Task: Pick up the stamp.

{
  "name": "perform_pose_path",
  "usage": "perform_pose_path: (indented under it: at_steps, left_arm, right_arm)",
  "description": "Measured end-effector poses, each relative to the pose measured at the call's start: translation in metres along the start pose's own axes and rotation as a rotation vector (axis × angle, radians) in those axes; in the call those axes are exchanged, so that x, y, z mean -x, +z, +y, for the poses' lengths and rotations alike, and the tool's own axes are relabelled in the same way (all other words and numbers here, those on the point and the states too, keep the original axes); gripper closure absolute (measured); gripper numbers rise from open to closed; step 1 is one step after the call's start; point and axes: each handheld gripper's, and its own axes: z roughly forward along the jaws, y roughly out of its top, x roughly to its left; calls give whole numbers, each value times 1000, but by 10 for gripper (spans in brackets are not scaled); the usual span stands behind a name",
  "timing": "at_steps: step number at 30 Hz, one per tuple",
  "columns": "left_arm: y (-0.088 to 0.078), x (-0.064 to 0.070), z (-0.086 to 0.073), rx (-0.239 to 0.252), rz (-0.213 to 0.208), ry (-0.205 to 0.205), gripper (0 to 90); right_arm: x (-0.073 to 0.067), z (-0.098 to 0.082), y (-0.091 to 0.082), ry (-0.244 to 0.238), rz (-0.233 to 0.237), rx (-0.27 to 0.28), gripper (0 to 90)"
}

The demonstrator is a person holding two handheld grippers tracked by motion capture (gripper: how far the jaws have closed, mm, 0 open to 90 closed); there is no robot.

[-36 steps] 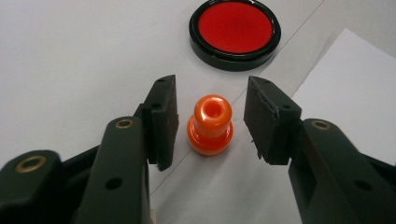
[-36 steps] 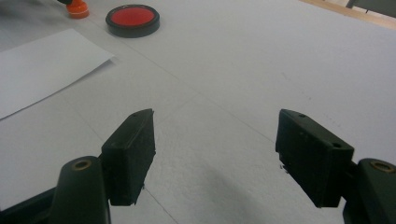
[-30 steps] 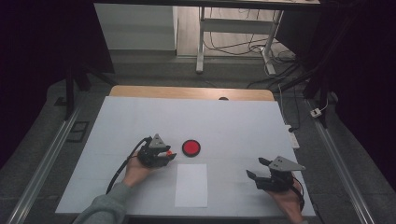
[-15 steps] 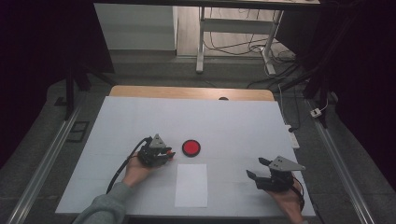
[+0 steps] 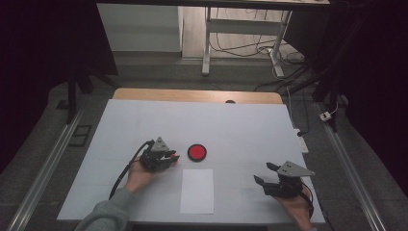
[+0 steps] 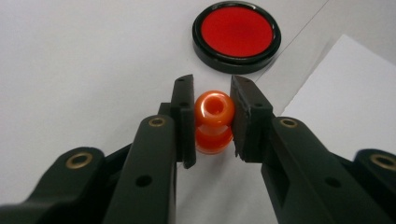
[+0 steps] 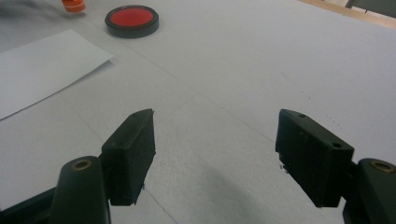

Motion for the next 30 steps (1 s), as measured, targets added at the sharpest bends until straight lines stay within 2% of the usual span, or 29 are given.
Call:
perform_pose_path:
  at_steps: [16,24,30]
  left_arm:
    - [-30,-3,7,104,-42,-45,722]
    - [-45,-2,11,146,-60,-43,722]
    - [-54,0,14,168,-68,-34,721]
  right_arm:
    - [-3,2,2,-11,-8,-2,280]
    - [-2,1,2,-10,-25,-5,281]
    - [-3,1,3,-10,-17,-1,280]
